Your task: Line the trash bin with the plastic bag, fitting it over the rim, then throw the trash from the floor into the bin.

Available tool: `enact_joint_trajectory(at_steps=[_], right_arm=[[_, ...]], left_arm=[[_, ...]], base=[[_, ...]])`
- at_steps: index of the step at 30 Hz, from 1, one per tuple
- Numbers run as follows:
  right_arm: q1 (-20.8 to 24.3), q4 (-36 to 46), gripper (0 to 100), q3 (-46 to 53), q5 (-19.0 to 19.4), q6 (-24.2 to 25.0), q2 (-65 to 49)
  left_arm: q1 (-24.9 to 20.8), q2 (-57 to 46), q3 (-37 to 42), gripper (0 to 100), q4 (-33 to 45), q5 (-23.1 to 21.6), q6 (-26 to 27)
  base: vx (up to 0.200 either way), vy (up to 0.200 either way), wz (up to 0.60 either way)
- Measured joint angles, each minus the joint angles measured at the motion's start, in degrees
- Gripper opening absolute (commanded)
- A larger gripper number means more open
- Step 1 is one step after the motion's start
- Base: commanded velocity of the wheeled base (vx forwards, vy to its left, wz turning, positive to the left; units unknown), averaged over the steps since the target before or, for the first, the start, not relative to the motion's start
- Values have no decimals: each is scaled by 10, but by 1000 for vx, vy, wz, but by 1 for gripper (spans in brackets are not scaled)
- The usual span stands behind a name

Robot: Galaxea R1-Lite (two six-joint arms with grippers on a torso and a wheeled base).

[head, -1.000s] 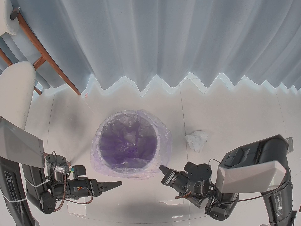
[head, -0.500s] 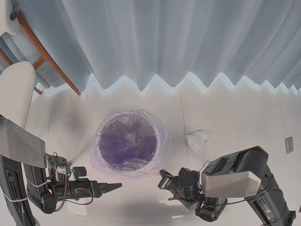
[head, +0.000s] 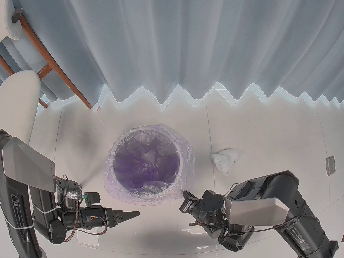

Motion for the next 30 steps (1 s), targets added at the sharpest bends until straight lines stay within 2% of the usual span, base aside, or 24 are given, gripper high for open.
enact_joint_trajectory(at_steps=[20, 21, 30], right_arm=[[-1, 0, 0, -5, 0, 2, 10], [-2, 0, 100, -5, 0, 2, 10], [-2, 0, 100, -1, 0, 5, 11]], left_arm=[[2, 20, 1, 100, 0, 1, 15], [2, 20, 1, 100, 0, 1, 15], [2, 21, 2, 100, 0, 1, 15]], base=[[0, 0, 0], [0, 0, 0], [0, 0, 0]])
